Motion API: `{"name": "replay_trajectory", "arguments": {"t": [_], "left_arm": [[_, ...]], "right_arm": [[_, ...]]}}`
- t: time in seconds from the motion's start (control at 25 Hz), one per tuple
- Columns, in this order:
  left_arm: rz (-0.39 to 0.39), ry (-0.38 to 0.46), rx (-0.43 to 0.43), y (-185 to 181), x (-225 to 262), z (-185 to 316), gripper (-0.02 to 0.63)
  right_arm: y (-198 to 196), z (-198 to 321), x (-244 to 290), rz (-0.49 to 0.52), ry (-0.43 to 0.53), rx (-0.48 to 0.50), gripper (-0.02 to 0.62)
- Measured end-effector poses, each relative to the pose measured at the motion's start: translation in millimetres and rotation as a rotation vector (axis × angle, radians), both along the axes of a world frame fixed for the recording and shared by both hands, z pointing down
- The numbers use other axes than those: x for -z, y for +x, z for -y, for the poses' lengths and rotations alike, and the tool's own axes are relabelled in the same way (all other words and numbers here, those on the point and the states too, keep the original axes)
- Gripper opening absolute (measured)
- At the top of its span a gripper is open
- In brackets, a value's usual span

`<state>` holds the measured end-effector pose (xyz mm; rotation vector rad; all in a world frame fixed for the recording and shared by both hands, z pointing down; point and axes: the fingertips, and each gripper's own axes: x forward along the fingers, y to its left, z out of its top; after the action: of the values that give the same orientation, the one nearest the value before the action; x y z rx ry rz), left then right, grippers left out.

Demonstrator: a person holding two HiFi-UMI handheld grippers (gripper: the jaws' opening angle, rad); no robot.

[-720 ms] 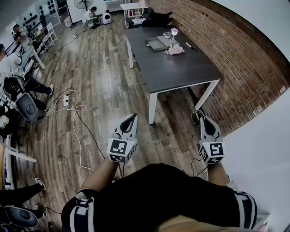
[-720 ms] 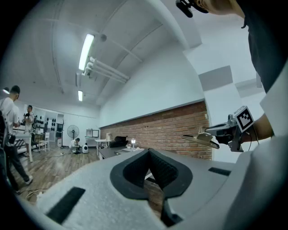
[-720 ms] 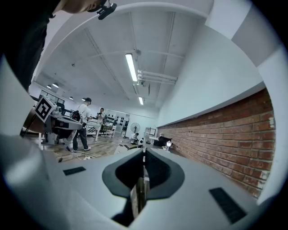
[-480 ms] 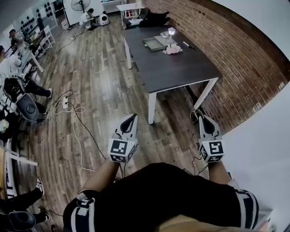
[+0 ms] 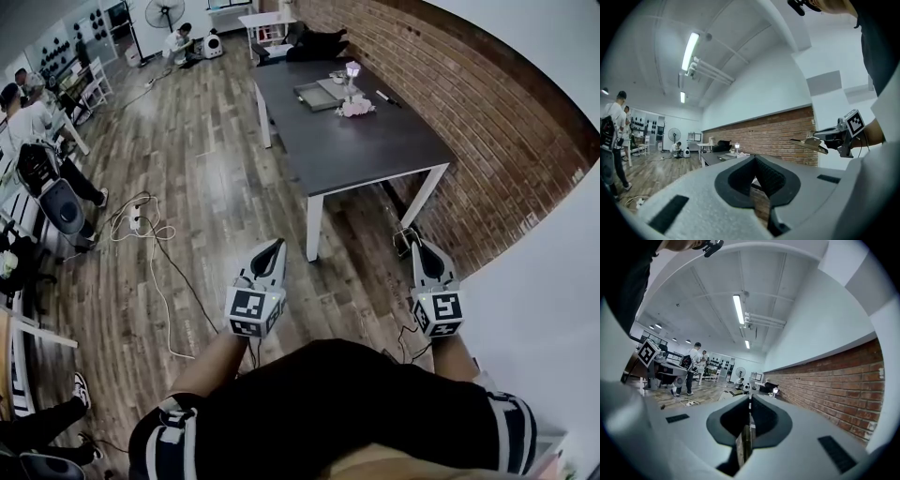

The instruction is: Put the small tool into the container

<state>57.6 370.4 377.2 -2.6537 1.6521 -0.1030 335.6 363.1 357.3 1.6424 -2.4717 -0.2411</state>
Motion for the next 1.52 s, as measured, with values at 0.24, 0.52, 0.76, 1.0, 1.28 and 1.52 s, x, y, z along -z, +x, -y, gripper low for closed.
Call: {"name": "replay_trajectory", "arguments": {"t": [0.24, 0.52, 0.76, 1.0, 1.28, 1.52], "left_arm": [[0.007, 0.006, -0.012, -2.4, -3.1, -4.6, 0.009], [0.003, -0.008, 0.016, -15.8, -10.0, -11.4, 0.009], [-0.01, -0.003, 0.036, -17.4, -12.1, -5.2, 0.009], [-0.017, -0.004, 0.103, -42.0, -14.1, 5.9, 0.009], [-0.034, -0.014, 0.151, -62.8, -22.2, 31.5, 0.009], [-0.03, -0.021, 0.152, -72.0, -24.6, 64.1, 0.009]], "right_arm": [[-5.8, -4.7, -5.2, 0.024, -0.012, -0.013, 0.002], [-18.6, -5.0, -10.4, 0.017, -0.02, 0.016, 0.002], [-25.2, 10.1, -9.1, 0.025, -0.016, 0.041, 0.002], [-41.4, 47.7, -4.1, 0.034, -0.004, 0.082, 0.002], [-59.5, 89.8, -5.1, 0.033, -0.003, 0.122, 0.003], [-59.4, 128.0, -12.8, 0.045, -0.015, 0.101, 0.003]]}}
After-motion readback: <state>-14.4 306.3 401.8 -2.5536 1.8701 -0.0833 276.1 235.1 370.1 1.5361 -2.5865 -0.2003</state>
